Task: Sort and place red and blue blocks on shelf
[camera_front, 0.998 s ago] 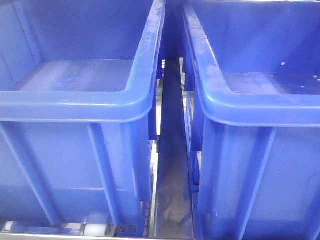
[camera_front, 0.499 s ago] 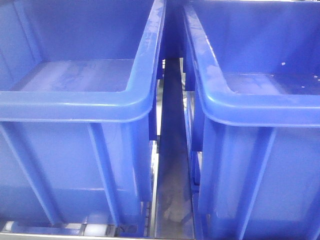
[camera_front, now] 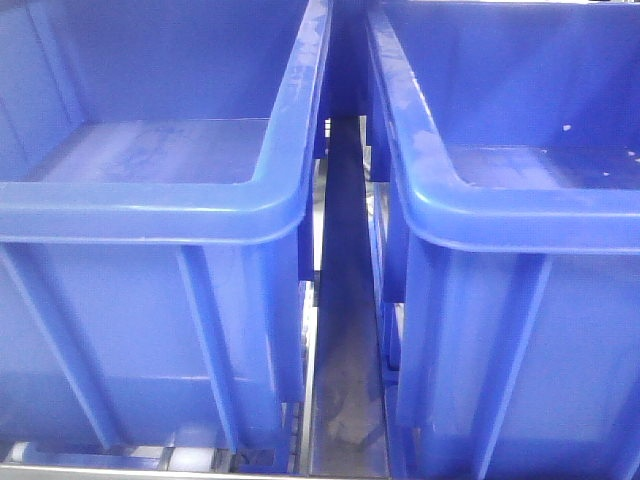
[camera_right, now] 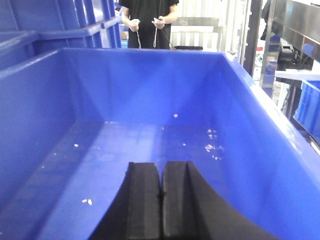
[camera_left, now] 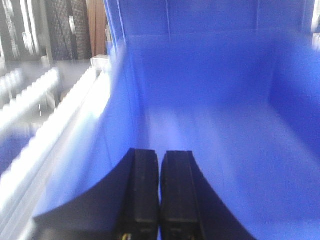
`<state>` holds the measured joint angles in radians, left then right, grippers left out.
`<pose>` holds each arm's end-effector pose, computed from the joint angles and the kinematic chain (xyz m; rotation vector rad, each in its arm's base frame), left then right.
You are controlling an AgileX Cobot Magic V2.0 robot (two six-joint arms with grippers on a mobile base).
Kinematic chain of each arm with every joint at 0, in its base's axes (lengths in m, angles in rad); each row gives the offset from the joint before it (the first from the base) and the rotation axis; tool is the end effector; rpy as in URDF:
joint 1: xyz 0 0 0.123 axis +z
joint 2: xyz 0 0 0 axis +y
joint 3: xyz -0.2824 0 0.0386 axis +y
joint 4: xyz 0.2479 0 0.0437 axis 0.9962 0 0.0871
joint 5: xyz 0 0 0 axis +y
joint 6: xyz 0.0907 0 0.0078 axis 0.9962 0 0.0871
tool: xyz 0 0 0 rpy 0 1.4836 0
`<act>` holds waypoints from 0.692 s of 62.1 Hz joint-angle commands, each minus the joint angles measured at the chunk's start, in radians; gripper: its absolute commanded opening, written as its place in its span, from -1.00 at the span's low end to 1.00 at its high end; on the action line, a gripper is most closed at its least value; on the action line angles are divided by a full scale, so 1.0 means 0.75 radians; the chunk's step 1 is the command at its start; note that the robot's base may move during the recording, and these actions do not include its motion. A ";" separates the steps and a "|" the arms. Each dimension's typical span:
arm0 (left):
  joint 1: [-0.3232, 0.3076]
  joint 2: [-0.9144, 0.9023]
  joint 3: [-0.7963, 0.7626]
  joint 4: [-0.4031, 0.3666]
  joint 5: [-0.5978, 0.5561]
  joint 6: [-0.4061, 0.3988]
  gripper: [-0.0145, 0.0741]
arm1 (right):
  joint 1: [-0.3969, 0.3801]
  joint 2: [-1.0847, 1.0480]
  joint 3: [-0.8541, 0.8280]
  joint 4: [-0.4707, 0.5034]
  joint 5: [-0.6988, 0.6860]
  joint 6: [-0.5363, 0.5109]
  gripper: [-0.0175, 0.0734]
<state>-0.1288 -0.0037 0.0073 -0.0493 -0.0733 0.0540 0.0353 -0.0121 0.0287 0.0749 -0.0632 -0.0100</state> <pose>0.0550 -0.0068 0.2175 0.0915 1.4118 -0.1000 0.0560 0.0016 0.2098 0.0251 1.4374 0.0788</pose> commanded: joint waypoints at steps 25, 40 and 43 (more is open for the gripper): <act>0.017 -0.028 0.037 0.002 -0.077 -0.032 -0.39 | -0.008 -0.024 -0.027 0.001 -0.115 0.000 -0.49; 0.026 -0.028 0.037 -0.001 -0.028 -0.037 -0.39 | -0.008 -0.024 -0.027 0.001 -0.115 0.000 -0.49; 0.026 -0.028 0.037 -0.001 -0.025 -0.037 -0.39 | -0.008 -0.024 -0.027 0.001 -0.115 0.000 -0.49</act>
<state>-0.1113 -0.0037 0.0073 -0.0472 -0.0245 0.0366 0.0353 -0.0121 0.0287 0.0749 -0.0632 -0.0100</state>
